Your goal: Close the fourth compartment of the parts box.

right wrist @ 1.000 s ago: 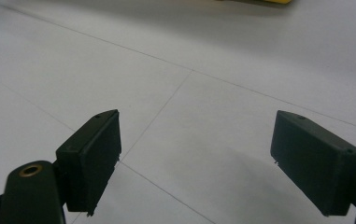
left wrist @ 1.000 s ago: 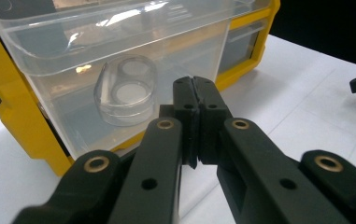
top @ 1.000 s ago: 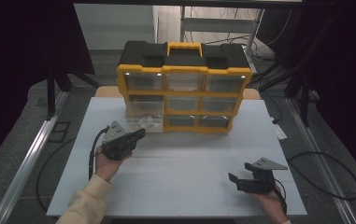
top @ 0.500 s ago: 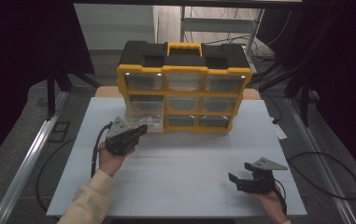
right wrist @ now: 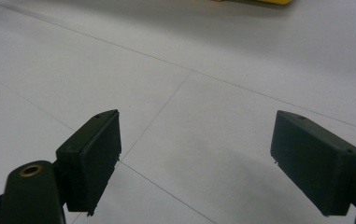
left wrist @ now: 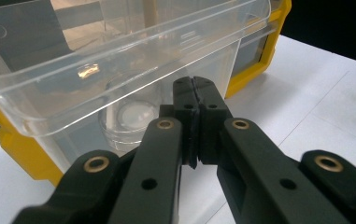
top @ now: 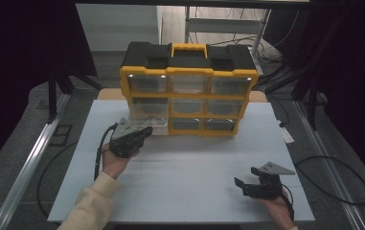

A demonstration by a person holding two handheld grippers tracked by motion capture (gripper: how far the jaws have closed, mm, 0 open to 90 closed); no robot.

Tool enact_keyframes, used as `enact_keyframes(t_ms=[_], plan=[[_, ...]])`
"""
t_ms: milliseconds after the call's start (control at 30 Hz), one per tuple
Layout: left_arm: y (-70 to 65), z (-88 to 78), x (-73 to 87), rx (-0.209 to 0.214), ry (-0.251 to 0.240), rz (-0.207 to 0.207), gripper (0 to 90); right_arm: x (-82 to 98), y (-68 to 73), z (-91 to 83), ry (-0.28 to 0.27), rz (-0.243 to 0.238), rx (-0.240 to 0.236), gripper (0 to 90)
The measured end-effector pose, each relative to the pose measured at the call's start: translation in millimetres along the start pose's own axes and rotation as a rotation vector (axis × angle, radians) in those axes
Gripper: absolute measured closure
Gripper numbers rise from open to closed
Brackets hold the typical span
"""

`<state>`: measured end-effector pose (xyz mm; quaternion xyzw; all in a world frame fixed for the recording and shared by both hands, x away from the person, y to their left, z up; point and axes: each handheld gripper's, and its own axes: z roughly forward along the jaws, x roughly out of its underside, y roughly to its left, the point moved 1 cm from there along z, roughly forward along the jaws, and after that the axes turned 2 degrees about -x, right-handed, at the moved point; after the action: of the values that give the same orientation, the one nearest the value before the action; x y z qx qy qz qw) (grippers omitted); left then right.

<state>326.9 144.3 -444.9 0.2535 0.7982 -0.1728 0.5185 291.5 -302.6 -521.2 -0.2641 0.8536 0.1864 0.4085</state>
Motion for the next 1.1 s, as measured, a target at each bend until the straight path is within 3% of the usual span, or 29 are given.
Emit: enact_keyframes(t_ms=[200, 400, 800, 1100], plan=[[0.5, 0.5, -2.2, -0.012, 0.011, 0.004, 87.8, -0.2, 0.7, 0.3, 0.003, -0.002, -0.003, 17.1], [4.9, 3.5, -5.7, -0.005, 0.014, -0.024, 86.9, -0.4, 0.4, 0.3, -0.001, -0.004, -0.001, 17.1], [7.7, 7.9, -11.8, -0.030, 0.021, -0.012, 87.0, -0.6, 0.6, 0.4, -0.001, -0.010, -0.007, 17.1], [12.0, 11.0, -15.8, -0.039, 0.026, -0.025, 87.0, -0.6, 0.7, 0.4, 0.000, -0.010, -0.007, 17.1]])
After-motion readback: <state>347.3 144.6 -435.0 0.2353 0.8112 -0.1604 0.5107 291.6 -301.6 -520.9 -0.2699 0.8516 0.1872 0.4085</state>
